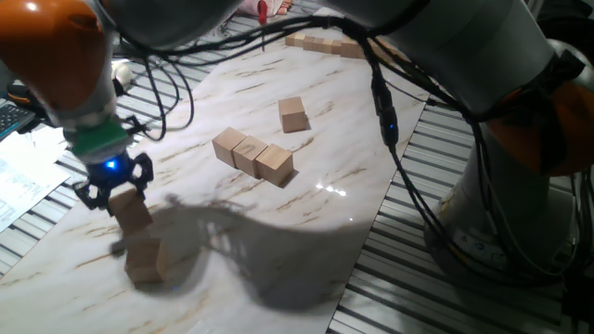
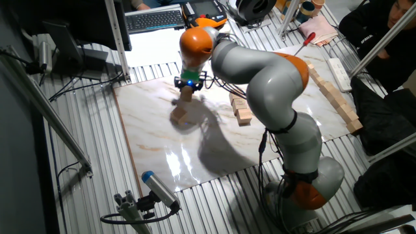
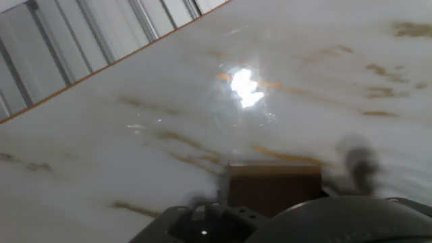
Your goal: Stack the blocks into a pyramid shape
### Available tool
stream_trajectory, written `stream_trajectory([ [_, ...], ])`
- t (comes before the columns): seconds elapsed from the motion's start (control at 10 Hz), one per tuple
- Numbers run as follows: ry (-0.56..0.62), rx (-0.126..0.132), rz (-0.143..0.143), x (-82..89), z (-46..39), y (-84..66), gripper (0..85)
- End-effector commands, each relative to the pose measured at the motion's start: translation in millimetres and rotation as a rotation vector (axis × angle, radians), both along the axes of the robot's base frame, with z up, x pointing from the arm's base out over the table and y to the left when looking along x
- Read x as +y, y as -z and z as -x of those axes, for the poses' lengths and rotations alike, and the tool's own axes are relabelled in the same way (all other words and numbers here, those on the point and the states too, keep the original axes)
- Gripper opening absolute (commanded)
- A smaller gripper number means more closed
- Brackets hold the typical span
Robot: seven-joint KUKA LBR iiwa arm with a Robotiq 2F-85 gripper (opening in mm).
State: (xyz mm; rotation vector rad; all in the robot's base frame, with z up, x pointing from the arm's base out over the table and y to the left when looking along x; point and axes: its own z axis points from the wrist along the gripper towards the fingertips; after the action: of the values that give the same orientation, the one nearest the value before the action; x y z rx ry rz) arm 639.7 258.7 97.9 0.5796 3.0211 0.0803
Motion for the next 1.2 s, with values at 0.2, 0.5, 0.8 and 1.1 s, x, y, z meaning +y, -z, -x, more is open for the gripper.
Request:
stream_trajectory([
  [0.2,-0.169,-0.04,0.014,-26.3,4.9,-21.3,0.0],
  [0.5,-0.256,-0.049,0.022,-57.0,18.3,-29.3,0.0],
  [0.8,-0.286,-0.06,0.012,-68.6,29.4,-25.3,0.0],
  [1.1,-0.193,-0.042,0.012,-68.6,29.4,-25.3,0.0],
])
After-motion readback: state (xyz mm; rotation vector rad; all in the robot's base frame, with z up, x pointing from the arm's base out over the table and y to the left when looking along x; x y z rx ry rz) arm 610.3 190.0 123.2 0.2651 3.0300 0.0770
